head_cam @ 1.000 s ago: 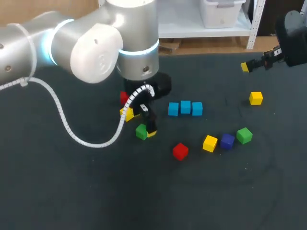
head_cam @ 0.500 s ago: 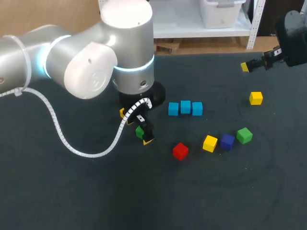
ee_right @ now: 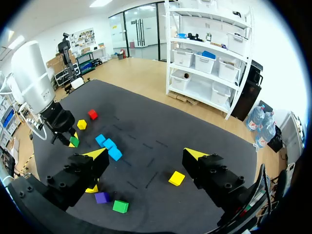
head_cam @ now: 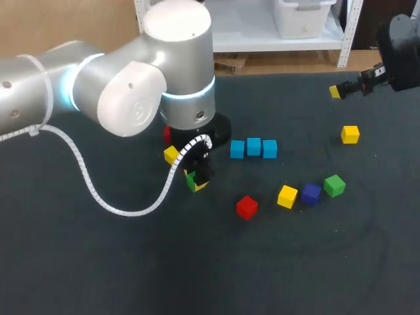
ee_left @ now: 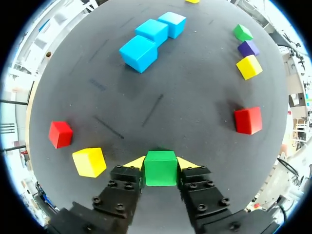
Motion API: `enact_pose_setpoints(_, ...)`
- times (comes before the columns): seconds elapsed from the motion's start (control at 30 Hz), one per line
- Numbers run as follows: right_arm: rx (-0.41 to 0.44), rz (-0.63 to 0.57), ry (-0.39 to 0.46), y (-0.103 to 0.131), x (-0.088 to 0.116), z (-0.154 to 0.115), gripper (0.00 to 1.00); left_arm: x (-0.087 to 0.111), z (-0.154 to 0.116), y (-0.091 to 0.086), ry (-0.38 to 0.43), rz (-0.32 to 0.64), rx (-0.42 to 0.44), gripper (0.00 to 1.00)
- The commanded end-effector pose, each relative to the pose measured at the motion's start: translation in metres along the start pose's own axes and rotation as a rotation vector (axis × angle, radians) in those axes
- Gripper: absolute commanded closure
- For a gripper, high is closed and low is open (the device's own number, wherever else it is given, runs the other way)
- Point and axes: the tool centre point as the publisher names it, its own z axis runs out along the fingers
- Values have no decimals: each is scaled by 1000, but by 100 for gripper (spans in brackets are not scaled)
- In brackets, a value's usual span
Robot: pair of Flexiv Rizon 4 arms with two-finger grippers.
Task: Place the blue cubes, place green cubes on the blue cubes, place the yellow cubes on the green cubes, then place the red cubes on the yellow cubes, and place purple cube on the red cubes.
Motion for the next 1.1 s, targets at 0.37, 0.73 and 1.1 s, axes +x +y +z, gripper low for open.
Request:
enact_pose_setpoints(0.37,8,1,-2,2,1,0,0,-59,-61,12,-11,521,-64,100)
enact_pose_setpoints(0.73,8,1,-2,2,1,0,0,-123,-74,16,-5,724,-43,100)
enact_pose_setpoints(1.1,8,1,-2,2,1,0,0,-146,-58,29,-13,662,-25,100)
